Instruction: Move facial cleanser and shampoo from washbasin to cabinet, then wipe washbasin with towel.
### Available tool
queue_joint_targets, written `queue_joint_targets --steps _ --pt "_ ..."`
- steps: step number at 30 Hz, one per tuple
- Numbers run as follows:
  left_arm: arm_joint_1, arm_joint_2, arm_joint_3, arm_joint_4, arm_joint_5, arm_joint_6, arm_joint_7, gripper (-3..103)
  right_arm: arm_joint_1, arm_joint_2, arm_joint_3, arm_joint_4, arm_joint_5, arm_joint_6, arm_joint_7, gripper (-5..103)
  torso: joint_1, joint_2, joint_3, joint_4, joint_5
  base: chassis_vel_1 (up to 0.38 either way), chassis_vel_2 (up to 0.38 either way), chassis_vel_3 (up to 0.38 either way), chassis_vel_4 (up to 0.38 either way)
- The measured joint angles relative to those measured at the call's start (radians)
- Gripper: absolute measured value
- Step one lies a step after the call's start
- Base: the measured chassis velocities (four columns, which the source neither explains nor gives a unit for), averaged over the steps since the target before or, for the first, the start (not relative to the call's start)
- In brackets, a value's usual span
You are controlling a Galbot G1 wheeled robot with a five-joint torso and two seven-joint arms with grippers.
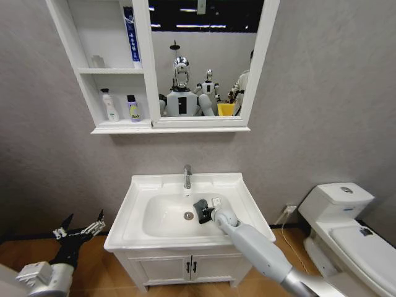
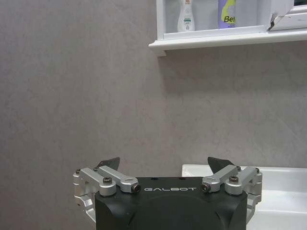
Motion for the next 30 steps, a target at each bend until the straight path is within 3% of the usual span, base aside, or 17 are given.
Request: queue_joint_targets --steps 9,30 --pt "0.0 0.0 0.0 0.0 0.0 0.0 0.0 100 0.008 0.042 -0.003 -0.002 0.078 0.002 0.012 1 0.0 0.0 0.0 0.0 -0.0001 0.0 0.0 0.0 0.0" --pt "0.0 0.0 0.0 0.0 0.0 0.0 0.0 100 0.024 0.118 -0.031 -0.077 0.053 0.026 -0.028 1 0.0 0.0 0.0 -0.0001 0.0 0.0 0.0 0.0 0.0"
